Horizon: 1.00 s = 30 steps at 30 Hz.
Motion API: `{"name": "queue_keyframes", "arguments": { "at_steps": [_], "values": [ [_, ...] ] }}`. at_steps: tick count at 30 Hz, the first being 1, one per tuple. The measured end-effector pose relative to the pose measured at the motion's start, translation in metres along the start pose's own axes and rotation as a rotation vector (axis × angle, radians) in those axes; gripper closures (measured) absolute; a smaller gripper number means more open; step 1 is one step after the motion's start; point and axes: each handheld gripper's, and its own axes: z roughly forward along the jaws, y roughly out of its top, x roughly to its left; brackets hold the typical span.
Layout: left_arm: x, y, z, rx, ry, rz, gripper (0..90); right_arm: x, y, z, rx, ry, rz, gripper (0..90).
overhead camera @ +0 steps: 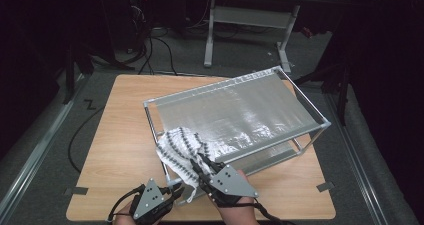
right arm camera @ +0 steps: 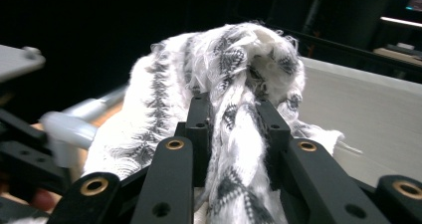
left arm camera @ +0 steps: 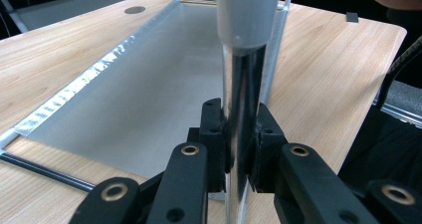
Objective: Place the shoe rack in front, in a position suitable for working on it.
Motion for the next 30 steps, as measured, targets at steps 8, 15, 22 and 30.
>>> {"name": "queue_keyframes", "arguments": {
  "at_steps": [8, 15, 22, 30],
  "values": [
    [0.001, -0.001, 0.0, -0.008, -0.007, -0.015, 79.8, -0.025, -0.005, -0.008, 0.019, -0.05, -0.007, 72.9],
    [0.002, 0.001, -0.001, 0.008, -0.016, -0.004, 79.8, -0.047, -0.008, -0.016, 0.037, -0.098, -0.022, 73.2],
    [0.003, -0.001, -0.003, 0.004, -0.012, 0.004, 79.6, -0.078, -0.017, -0.028, 0.029, -0.155, 0.031, 73.1],
    [0.003, -0.001, -0.003, 0.003, -0.014, 0.004, 79.6, -0.121, -0.027, -0.042, 0.048, -0.269, 0.066, 73.0]
  ]
}}
